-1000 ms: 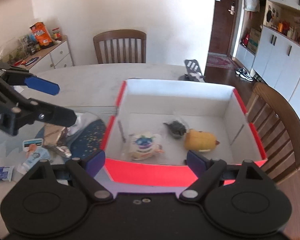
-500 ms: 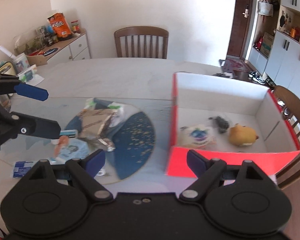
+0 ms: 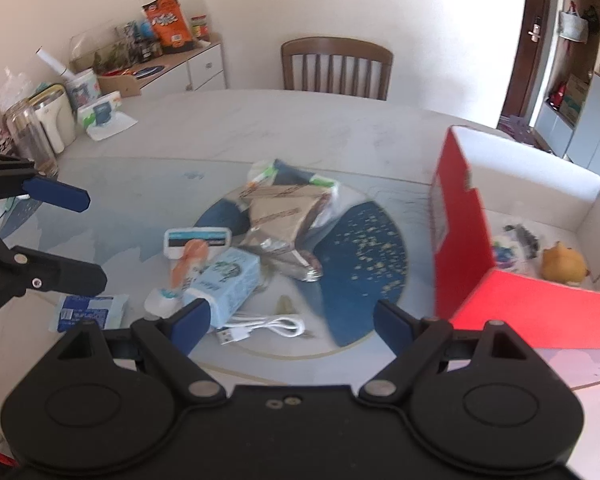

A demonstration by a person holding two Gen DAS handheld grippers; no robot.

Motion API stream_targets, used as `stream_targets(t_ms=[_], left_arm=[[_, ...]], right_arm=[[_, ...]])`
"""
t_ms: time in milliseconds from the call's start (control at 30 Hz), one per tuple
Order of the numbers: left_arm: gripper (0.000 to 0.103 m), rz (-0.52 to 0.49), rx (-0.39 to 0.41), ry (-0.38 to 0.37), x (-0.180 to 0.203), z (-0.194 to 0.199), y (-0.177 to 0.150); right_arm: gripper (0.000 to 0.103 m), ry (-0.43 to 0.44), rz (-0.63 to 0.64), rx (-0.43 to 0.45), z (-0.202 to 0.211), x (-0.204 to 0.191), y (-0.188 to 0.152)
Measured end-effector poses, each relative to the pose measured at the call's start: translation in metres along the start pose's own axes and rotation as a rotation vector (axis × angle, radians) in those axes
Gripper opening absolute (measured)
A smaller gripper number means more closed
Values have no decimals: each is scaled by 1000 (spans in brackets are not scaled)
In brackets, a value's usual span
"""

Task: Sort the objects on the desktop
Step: 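Lower the left gripper onto the blue wet-wipe packet and close it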

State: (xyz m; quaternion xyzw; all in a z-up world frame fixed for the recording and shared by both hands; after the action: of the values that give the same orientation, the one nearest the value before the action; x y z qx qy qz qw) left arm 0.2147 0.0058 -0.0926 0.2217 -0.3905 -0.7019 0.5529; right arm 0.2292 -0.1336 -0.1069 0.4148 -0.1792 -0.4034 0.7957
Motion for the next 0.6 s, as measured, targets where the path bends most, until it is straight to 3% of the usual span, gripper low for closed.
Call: stream_targets(t_ms=[600], left_arm=[[103, -32, -73, 1, -35, -3, -78]], right_arm=[[88, 47, 76, -61, -44, -34, -39]])
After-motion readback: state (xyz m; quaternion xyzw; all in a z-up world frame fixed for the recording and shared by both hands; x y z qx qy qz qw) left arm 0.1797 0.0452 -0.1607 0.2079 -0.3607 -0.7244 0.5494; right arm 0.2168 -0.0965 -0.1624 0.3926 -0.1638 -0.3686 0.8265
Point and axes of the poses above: each gripper's, at about its wrist camera, not at the fingertips, and z roughly against the way its jaws point, x to its right, y to its top, the point moved 8 cm from there along -z, roughly the way its jaws point, and after that the axes turned 12 degrees about x, right-handed, at the moved point
